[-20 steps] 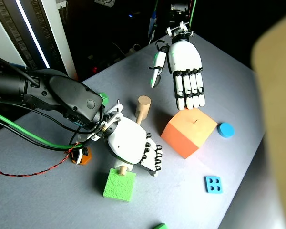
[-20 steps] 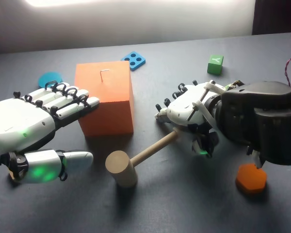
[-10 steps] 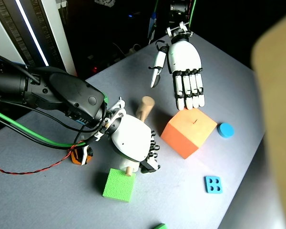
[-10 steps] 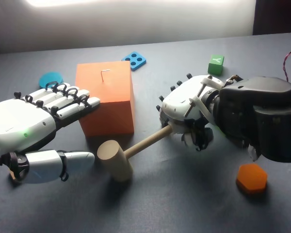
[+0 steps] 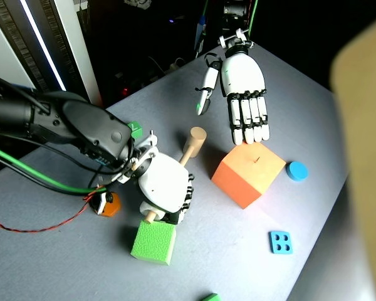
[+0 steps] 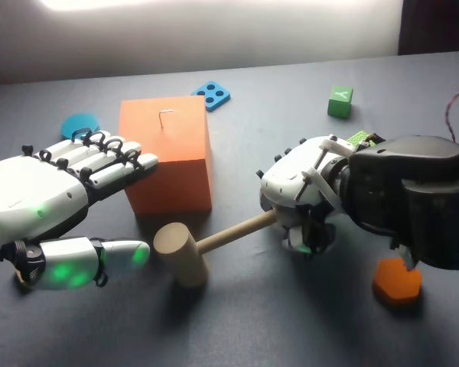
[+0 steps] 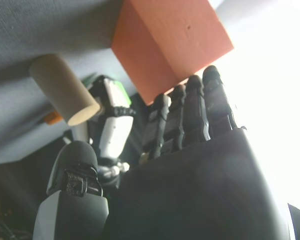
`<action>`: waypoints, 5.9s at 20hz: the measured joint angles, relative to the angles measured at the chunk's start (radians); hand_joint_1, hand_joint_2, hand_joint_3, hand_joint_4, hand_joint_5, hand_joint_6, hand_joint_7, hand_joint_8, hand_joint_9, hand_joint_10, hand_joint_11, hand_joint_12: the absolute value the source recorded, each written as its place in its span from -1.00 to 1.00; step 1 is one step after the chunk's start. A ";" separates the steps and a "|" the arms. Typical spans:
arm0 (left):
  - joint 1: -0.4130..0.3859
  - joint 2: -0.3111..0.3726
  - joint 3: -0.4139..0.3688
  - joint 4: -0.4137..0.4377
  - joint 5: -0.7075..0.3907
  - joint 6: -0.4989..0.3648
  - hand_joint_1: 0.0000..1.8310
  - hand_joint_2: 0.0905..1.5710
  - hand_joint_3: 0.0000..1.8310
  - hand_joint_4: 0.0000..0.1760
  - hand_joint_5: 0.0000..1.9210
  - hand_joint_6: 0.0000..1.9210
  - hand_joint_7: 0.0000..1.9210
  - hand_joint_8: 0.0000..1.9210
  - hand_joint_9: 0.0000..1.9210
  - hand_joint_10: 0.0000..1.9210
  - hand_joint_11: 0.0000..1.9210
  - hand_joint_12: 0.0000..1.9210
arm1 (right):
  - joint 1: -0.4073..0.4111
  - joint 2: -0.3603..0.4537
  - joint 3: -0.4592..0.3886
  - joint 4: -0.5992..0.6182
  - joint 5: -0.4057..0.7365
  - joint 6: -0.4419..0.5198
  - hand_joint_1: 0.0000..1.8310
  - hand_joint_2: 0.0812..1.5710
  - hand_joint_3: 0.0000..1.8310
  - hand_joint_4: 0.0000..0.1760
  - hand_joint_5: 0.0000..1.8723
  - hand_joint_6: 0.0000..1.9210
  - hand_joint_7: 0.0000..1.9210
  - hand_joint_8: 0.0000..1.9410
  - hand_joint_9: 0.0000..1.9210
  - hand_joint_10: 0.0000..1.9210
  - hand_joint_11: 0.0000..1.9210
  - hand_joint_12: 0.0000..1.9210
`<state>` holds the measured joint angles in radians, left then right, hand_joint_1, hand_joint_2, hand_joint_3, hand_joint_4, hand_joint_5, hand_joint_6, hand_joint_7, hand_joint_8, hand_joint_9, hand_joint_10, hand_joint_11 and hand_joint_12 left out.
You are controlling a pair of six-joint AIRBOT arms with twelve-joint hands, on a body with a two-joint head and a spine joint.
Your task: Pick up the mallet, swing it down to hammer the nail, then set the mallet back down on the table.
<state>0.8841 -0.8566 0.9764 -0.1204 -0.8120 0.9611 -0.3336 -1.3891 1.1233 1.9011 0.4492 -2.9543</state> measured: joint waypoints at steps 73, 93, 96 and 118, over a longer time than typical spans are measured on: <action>0.003 -0.001 0.006 0.003 0.002 -0.001 -1.00 0.58 -1.00 -1.00 -0.96 -1.00 -0.96 -1.00 -0.99 -1.00 -1.00 -1.00 | -0.008 0.291 -0.240 -1.099 0.234 0.880 -0.40 0.96 -1.00 -1.00 0.20 1.00 0.48 1.00 0.62 1.00 0.72 1.00; -0.111 0.126 -0.066 0.047 0.063 -0.022 -1.00 0.58 -1.00 -1.00 -0.96 -0.99 -0.95 -0.99 -0.97 -0.99 -0.99 -1.00 | -0.209 0.175 -0.150 -1.407 0.138 1.036 -0.35 0.92 -1.00 -1.00 0.19 1.00 0.48 1.00 0.61 1.00 0.75 1.00; -0.134 0.148 -0.084 0.093 0.082 -0.044 -1.00 0.59 -1.00 -1.00 -0.97 -1.00 -0.96 -1.00 -0.98 -1.00 -1.00 -1.00 | -0.227 0.123 -0.116 -1.408 0.125 1.039 -0.36 0.91 -1.00 -1.00 0.19 1.00 0.47 1.00 0.61 1.00 0.74 1.00; -0.210 0.188 -0.120 0.184 0.149 -0.098 -1.00 0.57 -1.00 -1.00 -0.97 -1.00 -0.94 -1.00 -0.97 -0.99 -1.00 -1.00 | -0.270 0.070 -0.050 -1.408 0.123 1.046 -0.04 0.62 -1.00 0.06 -0.29 0.54 -0.29 0.14 -0.28 0.15 -0.39 0.33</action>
<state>0.6739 -0.6685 0.8566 0.0639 -0.6628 0.8631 -0.6033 -1.3193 1.0737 0.4927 0.5720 -1.9087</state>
